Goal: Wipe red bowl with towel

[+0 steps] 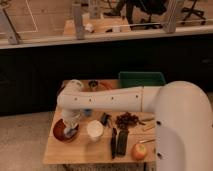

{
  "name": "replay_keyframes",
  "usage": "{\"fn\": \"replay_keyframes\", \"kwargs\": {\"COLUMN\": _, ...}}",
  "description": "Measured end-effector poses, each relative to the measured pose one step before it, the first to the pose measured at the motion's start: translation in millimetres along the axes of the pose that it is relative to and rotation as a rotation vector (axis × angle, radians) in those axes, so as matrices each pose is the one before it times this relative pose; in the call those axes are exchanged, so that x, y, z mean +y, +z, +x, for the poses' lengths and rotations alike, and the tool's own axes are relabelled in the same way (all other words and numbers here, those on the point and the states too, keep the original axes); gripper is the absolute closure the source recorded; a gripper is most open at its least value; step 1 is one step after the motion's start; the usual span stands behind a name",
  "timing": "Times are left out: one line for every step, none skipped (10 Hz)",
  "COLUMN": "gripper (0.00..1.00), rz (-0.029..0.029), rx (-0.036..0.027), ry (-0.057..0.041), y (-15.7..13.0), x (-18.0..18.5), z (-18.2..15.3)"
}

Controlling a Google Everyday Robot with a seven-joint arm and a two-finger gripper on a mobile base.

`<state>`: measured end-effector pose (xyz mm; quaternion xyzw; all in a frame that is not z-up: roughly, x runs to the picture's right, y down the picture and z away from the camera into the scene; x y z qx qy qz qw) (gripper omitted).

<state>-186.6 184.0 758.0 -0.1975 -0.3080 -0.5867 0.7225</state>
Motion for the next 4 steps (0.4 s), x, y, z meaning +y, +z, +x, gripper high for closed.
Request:
{"fn": "replay_keyframes", "kwargs": {"gripper": 1.00, "rz": 0.00367, "rx": 0.00518, "ry": -0.00119, "y": -1.13, "x": -5.06, "z": 2.90}}
{"fn": "replay_keyframes", "kwargs": {"gripper": 1.00, "rz": 0.00341, "rx": 0.00284, "ry": -0.00572, "y": -0.06, "x": -7.90, "z": -0.05}}
{"fn": "replay_keyframes", "kwargs": {"gripper": 1.00, "rz": 0.00593, "rx": -0.00117, "ry": -0.01064, "y": -0.43, "x": -9.64, "z": -2.24}}
{"fn": "replay_keyframes", "kwargs": {"gripper": 1.00, "rz": -0.00085, "rx": -0.00087, "ry": 0.00041, "y": 0.45, "x": 0.70, "z": 0.00}}
